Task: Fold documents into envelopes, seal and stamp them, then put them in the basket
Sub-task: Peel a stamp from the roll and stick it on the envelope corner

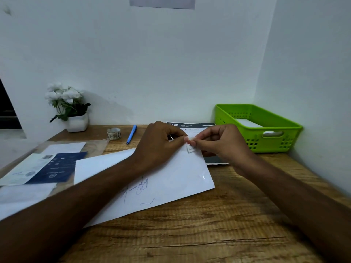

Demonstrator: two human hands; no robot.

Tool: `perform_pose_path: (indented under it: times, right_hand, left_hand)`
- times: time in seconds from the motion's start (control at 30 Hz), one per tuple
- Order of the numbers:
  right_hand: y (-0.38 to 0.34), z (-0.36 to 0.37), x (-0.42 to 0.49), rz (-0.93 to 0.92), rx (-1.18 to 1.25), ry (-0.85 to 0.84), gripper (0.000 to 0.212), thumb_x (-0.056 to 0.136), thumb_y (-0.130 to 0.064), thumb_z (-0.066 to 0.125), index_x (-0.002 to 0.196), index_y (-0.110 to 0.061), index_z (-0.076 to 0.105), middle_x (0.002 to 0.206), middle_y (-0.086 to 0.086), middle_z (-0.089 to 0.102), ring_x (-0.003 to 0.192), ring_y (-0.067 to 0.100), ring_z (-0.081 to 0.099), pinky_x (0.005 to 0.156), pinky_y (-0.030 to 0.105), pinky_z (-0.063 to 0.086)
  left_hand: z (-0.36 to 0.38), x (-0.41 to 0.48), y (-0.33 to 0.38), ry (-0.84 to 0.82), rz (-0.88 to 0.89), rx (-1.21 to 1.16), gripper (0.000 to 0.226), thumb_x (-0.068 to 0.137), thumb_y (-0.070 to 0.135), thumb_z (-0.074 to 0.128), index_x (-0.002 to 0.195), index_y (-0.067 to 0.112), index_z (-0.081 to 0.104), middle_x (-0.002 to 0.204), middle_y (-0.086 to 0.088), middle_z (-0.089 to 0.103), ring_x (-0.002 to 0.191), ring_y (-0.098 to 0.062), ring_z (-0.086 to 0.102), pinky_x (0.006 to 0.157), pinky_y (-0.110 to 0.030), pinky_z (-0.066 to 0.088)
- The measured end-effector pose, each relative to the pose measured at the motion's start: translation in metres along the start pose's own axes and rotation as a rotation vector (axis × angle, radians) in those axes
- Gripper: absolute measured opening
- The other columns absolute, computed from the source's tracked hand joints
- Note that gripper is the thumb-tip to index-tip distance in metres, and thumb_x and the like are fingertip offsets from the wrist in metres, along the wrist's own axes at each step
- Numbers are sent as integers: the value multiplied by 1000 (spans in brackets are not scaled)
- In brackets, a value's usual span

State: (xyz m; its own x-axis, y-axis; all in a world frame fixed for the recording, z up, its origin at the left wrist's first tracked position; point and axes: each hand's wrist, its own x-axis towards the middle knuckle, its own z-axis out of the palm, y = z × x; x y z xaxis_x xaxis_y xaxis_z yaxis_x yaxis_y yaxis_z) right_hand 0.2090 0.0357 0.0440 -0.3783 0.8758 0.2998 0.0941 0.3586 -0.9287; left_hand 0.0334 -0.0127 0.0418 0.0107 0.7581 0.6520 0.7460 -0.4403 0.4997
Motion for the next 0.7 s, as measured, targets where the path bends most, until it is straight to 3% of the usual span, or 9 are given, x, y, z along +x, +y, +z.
perform_pose_path:
  times: [0.1,0.2,0.37,0.47,0.63,0.7]
  right_hand:
    - [-1,0,-1,21,43,17,26,65,-3,87,74,-9,63,65,12,72,61,18,69,60,31,60]
    - [-1,-1,-1,45,78,14,35,63,-2,87,80,-11,58,74,16,74,66,22,72,65,33,59]
    - [-2,-2,-1,92,98,-50,32,65,1,85,88,-10,65,86,23,73,70,22,70,67,32,59]
    - [1,-2,-1,104,111,-74,31,65,3,84,90,-7,68,91,26,72,74,26,70,69,33,60]
    - [2,0,-2,87,95,-110,33,64,5,84,88,-7,67,75,15,71,66,21,69,62,28,56]
    - [3,2,-3,80,97,-120,32,64,6,84,88,-7,66,74,14,71,64,20,68,60,28,56]
  left_hand:
    - [1,0,0,-8,-21,-25,21,77,29,61,79,18,78,68,9,71,62,-7,61,56,-14,40]
    - [2,0,-2,-7,-50,-52,20,78,30,61,78,18,77,71,4,72,67,-16,65,63,-28,47]
    - [3,-1,-3,1,-71,-71,12,83,18,66,79,15,76,73,1,73,71,-20,66,65,-32,47]
    - [4,-2,-2,1,-91,-90,14,80,23,65,77,15,76,72,0,72,70,-21,65,64,-34,48]
    - [6,-3,4,-32,-120,-149,15,81,27,75,74,14,76,63,-3,69,52,-2,50,50,-18,36]
    - [7,-2,3,-37,-92,-122,16,80,30,74,74,15,76,63,0,69,52,0,50,50,-18,36]
